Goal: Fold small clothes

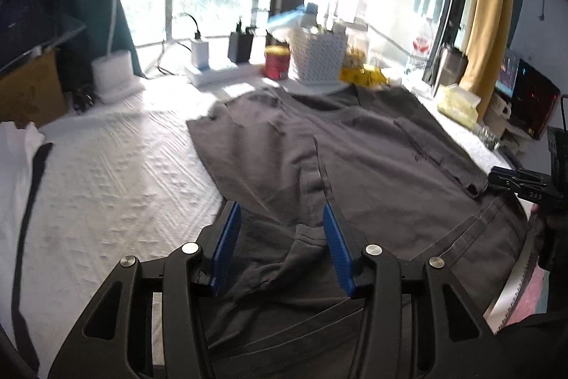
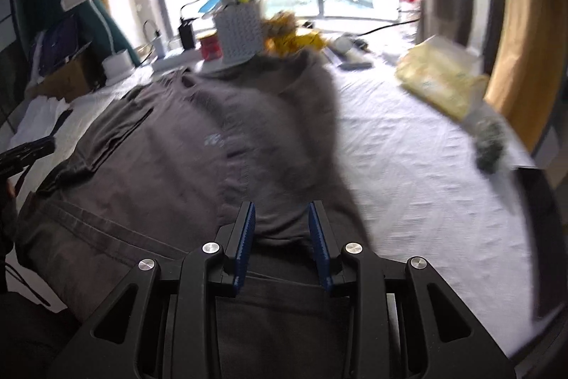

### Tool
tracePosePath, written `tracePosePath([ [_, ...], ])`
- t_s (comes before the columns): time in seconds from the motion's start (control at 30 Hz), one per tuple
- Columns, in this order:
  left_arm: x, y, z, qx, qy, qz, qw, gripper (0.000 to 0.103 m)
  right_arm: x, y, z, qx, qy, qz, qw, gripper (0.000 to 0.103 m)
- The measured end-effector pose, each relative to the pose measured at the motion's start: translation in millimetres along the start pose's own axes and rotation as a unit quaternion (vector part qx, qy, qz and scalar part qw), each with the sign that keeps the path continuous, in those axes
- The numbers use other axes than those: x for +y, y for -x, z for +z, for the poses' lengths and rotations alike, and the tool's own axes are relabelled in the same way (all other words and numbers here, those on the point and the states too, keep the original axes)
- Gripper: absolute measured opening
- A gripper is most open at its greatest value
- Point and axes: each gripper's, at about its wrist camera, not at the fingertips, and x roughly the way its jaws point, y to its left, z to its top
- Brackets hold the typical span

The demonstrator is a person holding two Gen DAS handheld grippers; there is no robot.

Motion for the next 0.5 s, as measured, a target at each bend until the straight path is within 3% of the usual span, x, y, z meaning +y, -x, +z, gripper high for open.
tracePosePath([
  [0.17, 1, 19, -3, -0.025, -0.001, 0.019, 0.9995, 0.048, -16, 30, 0, -0.016, -0.009, -0.035, 0.999, 0.034],
  [0.3, 1, 30, -13, -0.025, 0.004, 0.027, 0.9993, 0.048, -25, 43, -13, 0.002, -0.009, -0.055, 0.998, 0.034],
  [0.5, 10, 50, -34, -0.017, 0.014, 0.070, 0.9973, 0.048, -30, 44, -41, 0.029, -0.022, -0.044, 0.998, 0.034],
])
